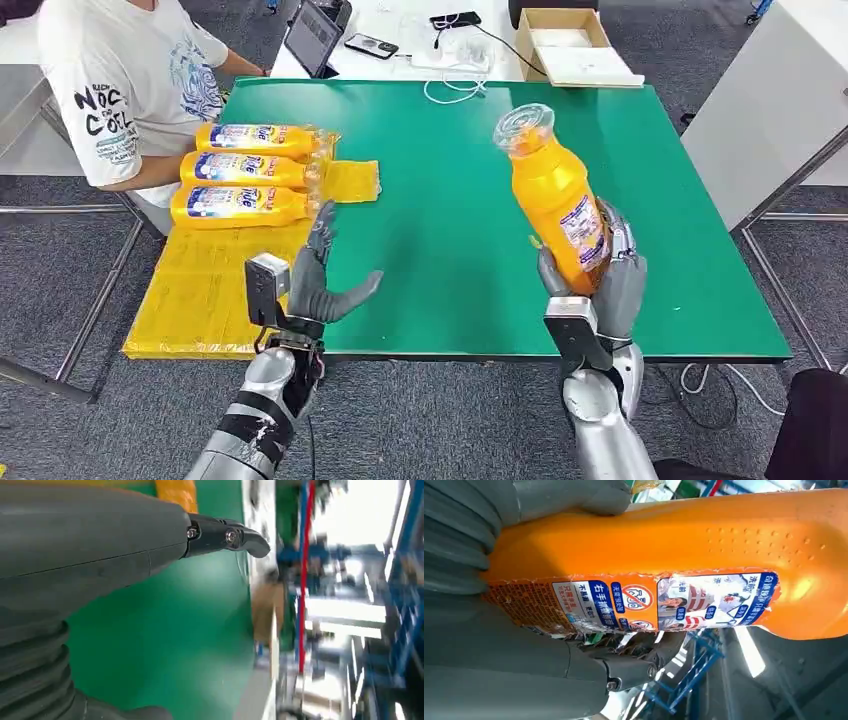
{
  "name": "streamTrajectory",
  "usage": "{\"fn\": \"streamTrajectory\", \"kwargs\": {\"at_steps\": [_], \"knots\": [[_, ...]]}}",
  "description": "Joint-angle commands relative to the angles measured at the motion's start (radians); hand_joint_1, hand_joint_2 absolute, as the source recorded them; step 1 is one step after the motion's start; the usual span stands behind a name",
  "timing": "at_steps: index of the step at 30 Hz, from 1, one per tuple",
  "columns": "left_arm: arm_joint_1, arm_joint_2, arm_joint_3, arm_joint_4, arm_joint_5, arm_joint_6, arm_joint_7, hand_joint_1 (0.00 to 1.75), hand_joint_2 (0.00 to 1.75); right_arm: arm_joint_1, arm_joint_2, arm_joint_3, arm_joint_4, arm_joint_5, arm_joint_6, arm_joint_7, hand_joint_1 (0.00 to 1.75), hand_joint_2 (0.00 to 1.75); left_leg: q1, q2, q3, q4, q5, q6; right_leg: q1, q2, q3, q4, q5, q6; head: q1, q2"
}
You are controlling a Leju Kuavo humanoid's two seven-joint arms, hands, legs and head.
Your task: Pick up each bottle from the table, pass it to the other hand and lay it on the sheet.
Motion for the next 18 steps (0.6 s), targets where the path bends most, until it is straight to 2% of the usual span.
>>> {"fn": "streamTrajectory", "kwargs": {"at_steps": [1, 4, 12, 15, 17, 18], "knots": [[-0.019, 0.047, -0.103, -0.014, 0.15, -0.204, 0.074, 0.0, 1.75, -0.012, 0.028, 0.045, 0.093, 0.043, 0.02, -0.038, 1.75, 1.75, 0.0, 0.002, 0.005, -0.001, -0.002, 0.001, 0.0, 0.001, 0.005, -0.001, -0.001, -0.002, 0.0, 0.0], [-0.026, 0.05, -0.122, -0.011, 0.213, -0.272, 0.094, 0.0, 1.75, -0.026, 0.047, 0.099, 0.153, 0.072, 0.021, -0.062, 1.75, 1.75, 0.0, 0.004, 0.006, -0.001, -0.002, 0.0, 0.001, 0.002, 0.005, -0.001, -0.001, -0.002, 0.0, 0.0], [-0.029, 0.049, -0.124, -0.008, 0.214, -0.271, 0.094, 0.0, 1.75, -0.033, 0.05, 0.103, 0.164, 0.078, 0.015, -0.066, 1.75, 1.75, 0.0, 0.003, 0.006, -0.001, -0.002, 0.001, 0.001, 0.001, 0.005, -0.001, -0.002, -0.002, 0.0, 0.0], [-0.032, 0.05, -0.133, 0.015, 0.26, -0.32, 0.109, 0.0, 1.75, -0.04, 0.058, 0.13, 0.205, 0.082, 0.024, -0.069, 1.75, 1.75, 0.0, 0.002, 0.002, -0.001, -0.001, 0.001, 0.001, 0.001, 0.002, -0.001, 0.0, -0.001, 0.0, 0.0], [-0.031, 0.05, -0.138, 0.025, 0.292, -0.355, 0.118, 0.0, 1.75, -0.05, 0.066, 0.149, 0.243, 0.098, 0.011, -0.076, 1.75, 1.75, 0.0, 0.004, 0.007, -0.001, -0.003, 0.001, 0.001, 0.003, 0.006, -0.001, -0.002, -0.003, 0.0, 0.0], [-0.026, 0.049, -0.142, 0.032, 0.323, -0.387, 0.131, 0.0, 1.75, -0.06, 0.073, 0.164, 0.27, 0.101, 0.004, -0.08, 1.75, 1.75, 0.0, 0.003, 0.004, -0.001, -0.002, 0.0, 0.001, 0.002, 0.003, -0.001, -0.001, -0.002, 0.0, 0.0]]}}
